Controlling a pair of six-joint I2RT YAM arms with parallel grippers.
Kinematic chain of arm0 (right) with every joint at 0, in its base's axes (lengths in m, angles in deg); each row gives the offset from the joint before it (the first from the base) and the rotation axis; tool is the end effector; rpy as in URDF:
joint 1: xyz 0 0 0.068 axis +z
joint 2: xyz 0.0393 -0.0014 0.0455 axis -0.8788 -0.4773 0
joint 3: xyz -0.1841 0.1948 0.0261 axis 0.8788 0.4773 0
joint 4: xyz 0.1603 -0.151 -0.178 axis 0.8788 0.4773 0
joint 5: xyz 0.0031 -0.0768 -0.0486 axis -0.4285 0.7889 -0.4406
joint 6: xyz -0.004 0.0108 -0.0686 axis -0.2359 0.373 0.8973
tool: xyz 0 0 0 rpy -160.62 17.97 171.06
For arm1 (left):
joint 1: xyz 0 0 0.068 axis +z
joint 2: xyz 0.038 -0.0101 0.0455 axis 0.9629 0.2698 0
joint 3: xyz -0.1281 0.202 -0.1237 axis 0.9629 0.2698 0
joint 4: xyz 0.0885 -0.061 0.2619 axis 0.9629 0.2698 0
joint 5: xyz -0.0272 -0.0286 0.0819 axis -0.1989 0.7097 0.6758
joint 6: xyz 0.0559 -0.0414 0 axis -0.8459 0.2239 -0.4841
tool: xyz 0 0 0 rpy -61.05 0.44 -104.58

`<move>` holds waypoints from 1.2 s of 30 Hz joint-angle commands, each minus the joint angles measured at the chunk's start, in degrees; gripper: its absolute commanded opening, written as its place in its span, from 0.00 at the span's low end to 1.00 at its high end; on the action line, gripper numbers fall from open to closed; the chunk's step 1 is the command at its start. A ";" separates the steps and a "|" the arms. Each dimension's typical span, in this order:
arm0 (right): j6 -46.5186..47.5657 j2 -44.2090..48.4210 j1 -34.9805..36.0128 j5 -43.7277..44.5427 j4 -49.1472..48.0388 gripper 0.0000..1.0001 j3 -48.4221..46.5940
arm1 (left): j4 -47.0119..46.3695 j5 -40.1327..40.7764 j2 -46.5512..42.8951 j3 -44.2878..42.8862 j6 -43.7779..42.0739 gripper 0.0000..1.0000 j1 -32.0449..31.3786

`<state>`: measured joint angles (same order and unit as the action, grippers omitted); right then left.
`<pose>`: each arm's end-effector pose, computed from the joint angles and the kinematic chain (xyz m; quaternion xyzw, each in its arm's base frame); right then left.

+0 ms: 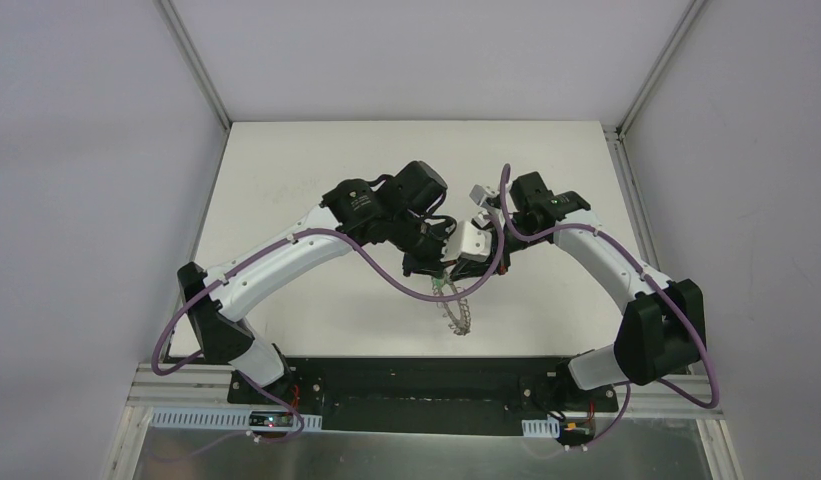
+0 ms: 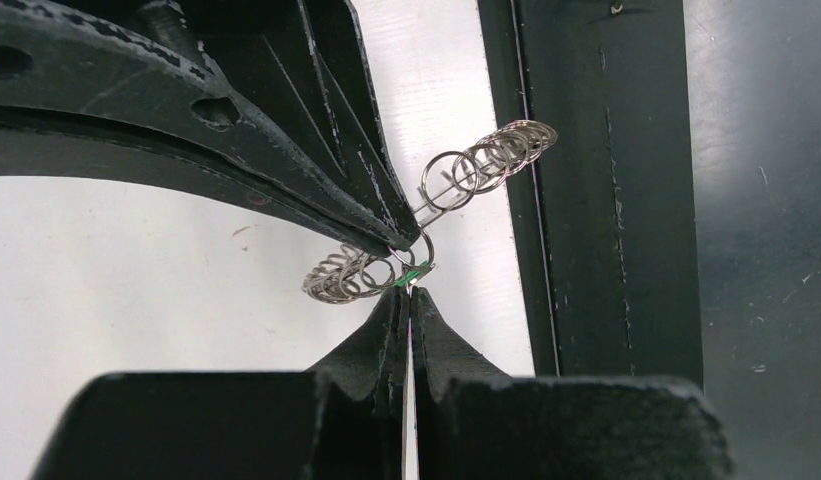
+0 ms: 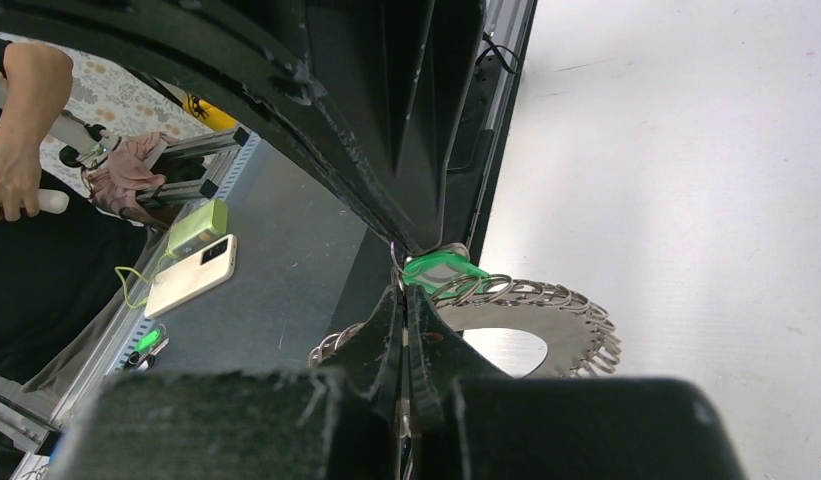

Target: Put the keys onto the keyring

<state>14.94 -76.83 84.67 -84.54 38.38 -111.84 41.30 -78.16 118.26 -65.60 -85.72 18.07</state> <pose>0.2444 0.1660 0.2742 -0.5912 0.4253 0.5776 0.3688 0.1783 -0.3171 0.3775 0.7111 0.5574 -0.2946 0.3111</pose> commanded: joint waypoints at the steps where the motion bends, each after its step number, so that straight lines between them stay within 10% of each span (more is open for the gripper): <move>1: 0.15 0.69 -0.41 -8.72 -0.68 0.00 -1.87 | 2.23 -4.11 -0.67 1.04 -1.86 0.00 -0.53; 36: 0.58 -4.14 -2.38 -8.71 4.06 0.00 -6.10 | 2.47 -5.41 -1.12 1.91 -2.12 0.00 -0.77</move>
<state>14.44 -80.26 83.69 -84.95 42.64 -114.24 40.76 -78.88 118.26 -64.18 -87.18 18.18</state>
